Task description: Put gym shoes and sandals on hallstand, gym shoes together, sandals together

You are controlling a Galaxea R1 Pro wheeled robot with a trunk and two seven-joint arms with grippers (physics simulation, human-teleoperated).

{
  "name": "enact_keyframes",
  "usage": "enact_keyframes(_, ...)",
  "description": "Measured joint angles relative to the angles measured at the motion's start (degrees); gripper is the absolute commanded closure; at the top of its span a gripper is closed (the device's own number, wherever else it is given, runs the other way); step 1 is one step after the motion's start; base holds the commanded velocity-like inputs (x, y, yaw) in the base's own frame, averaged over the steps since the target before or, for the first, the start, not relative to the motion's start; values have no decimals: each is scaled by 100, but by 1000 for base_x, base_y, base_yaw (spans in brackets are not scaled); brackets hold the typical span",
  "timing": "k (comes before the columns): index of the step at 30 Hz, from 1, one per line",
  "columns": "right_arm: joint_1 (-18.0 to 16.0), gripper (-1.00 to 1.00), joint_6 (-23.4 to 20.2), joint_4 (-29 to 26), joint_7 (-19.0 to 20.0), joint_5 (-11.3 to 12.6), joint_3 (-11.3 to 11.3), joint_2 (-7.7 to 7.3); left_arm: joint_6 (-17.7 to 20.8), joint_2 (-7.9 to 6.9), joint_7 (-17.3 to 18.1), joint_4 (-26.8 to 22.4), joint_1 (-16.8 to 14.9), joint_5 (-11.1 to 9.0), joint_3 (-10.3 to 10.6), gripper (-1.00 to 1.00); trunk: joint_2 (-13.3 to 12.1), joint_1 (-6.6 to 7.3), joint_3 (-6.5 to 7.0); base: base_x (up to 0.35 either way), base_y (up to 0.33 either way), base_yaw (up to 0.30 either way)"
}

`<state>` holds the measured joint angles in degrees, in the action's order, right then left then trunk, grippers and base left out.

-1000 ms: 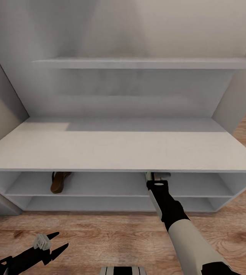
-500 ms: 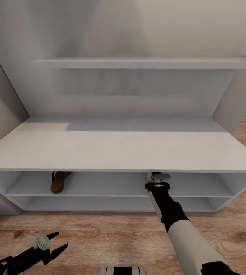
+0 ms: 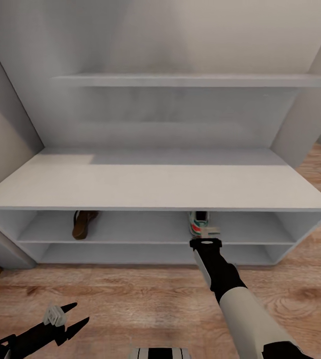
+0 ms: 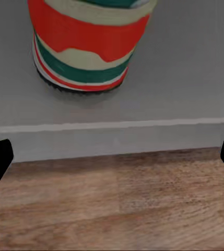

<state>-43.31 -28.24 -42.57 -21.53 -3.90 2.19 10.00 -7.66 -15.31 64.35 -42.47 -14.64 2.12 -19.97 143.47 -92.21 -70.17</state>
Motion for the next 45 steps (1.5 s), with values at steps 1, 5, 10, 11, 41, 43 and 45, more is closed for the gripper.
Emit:
enact_keyframes(1, 0, -100, 0, 0, 0, 0, 0, 0, 0, 0, 0, 0, 0, 1, -1, -100, 0, 0, 0, -333, 0, 0)
enact_keyframes(5, 0, -100, 0, 0, 2, 1, 0, 0, 1, 0, 0, 0, 0, -3, -2, -100, 0, 0, 0, -334, 0, 0)
enact_keyframes(10, 0, -100, 0, 0, 1, 6, 3, 0, 3, 0, 0, 0, 0, -1, -2, -100, 0, 0, 0, -335, 0, 0)
enact_keyframes(11, 0, -100, 0, 0, 1, 6, 4, 0, 4, 0, 0, 0, 0, 0, -2, -100, 0, 0, 0, -336, 0, 0)
enact_keyframes(41, 115, -100, 78, 36, 32, -6, 5, 0, 0, -8, -63, -3, -2, -5, -14, -100, 0, 4, 41, -191, 0, -112)
enact_keyframes(43, 187, -100, 136, 65, 38, -3, 5, 0, 0, -8, -77, -4, -2, -5, -16, -100, 0, 4, 49, -1, 0, -274)
enact_keyframes(45, 553, -100, 913, 219, 82, -3, 8, 0, -1, -8, -217, -7, -2, -5, -17, -100, 0, 3, 58, 0, 0, -275)
